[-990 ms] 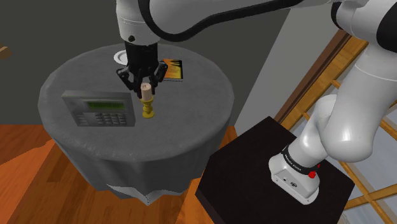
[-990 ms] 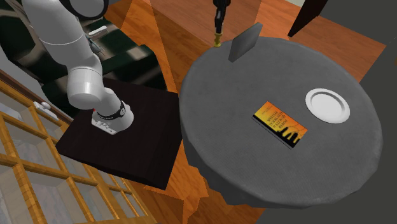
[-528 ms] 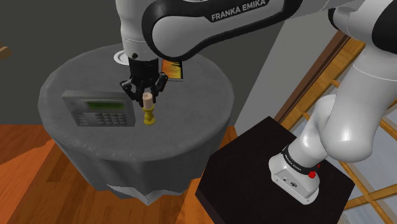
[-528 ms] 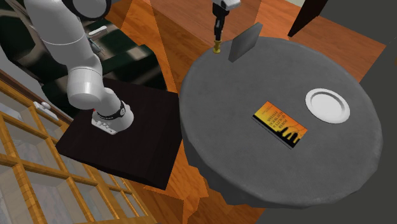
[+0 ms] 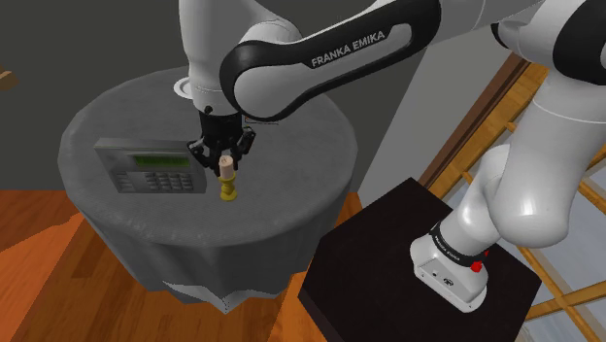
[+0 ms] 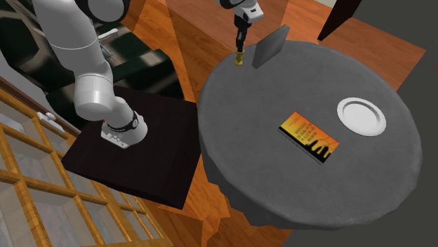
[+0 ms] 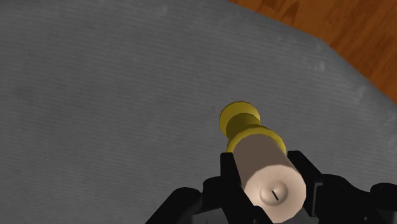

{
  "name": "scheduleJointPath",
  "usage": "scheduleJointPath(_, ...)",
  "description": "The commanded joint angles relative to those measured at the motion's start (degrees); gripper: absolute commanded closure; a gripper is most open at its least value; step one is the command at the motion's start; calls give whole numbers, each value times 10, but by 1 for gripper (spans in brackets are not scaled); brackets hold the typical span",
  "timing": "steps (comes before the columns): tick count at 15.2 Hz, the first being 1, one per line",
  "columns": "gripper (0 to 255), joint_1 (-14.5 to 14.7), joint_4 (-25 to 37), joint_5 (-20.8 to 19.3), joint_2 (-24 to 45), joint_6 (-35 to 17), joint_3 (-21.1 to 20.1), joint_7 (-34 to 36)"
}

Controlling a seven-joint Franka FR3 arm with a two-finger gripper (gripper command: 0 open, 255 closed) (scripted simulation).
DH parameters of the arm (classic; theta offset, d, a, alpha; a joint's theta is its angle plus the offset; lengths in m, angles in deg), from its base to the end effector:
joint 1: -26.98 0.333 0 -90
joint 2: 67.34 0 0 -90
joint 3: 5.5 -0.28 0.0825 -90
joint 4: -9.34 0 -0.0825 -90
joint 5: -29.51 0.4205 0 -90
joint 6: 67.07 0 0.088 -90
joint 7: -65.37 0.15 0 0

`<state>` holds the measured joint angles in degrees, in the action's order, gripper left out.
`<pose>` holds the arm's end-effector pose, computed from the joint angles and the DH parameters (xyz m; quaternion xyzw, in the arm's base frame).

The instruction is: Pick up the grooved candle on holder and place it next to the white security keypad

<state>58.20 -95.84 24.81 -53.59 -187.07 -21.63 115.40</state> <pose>0.4453 0.4677 0.3115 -0.9999 0.0077 -0.0117 0.0090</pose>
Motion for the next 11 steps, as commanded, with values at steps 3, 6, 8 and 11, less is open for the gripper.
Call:
scheduleJointPath(3,255,1,-19,-4,9,-28,1,4)
scheduleJointPath(6,255,2,-23,-6,13,-36,1,5)
scheduleJointPath(8,255,2,-23,-6,13,-36,1,5)
scheduleJointPath(11,255,2,-23,-6,13,-36,1,5)
